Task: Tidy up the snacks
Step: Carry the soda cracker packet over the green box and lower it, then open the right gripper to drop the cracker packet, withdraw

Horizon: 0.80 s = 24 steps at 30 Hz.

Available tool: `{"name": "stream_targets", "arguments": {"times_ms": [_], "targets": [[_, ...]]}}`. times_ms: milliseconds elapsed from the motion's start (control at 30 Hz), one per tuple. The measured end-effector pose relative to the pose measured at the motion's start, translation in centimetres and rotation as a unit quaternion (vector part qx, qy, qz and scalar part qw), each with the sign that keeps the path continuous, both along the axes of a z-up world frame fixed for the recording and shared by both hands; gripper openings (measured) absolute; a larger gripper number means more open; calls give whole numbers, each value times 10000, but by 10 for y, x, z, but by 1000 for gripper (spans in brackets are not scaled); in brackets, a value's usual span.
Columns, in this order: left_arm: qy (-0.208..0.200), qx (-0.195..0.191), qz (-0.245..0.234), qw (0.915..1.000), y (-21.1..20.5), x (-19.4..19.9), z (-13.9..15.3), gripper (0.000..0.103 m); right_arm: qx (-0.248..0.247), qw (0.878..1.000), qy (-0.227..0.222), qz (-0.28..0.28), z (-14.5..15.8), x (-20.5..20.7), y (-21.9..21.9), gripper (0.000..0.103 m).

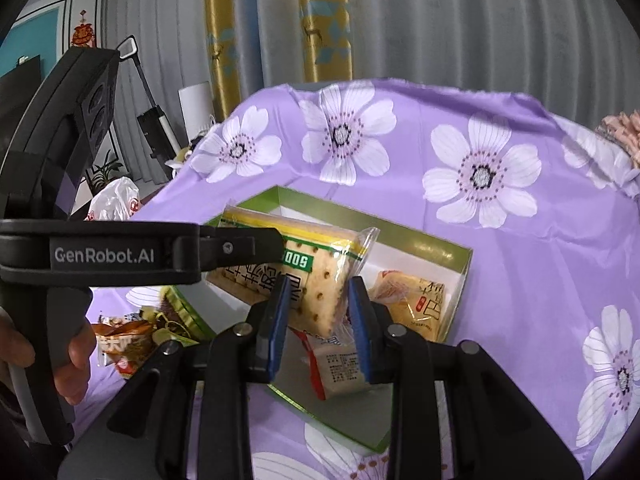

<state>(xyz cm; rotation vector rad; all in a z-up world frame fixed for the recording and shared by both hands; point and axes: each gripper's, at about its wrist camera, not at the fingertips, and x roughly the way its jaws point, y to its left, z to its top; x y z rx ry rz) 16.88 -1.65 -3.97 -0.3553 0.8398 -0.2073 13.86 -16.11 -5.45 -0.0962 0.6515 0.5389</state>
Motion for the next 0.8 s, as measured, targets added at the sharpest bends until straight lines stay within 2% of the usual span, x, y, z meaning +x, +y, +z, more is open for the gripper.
{"name": "stream_targets", "arguments": {"times_ms": [367, 600, 700, 733, 800], "targets": [[367, 47, 12, 9993, 0, 24, -25, 62, -253, 9990, 352, -48, -20, 21, 6, 30], [510, 107, 60, 9986, -3, 30, -34, 62, -344, 9983, 471, -53, -27, 28, 10, 35], [493, 174, 53, 9986, -4, 30, -34, 62, -326, 9984, 449, -80, -27, 28, 8, 40], [464, 156, 32, 9988, -4, 29, -32, 63, -299, 9986, 438, -72, -26, 26, 8, 42], [418, 183, 53, 9989, -4, 27, -30, 73, -366, 9987, 349, -105, -23, 23, 8, 45]]}}
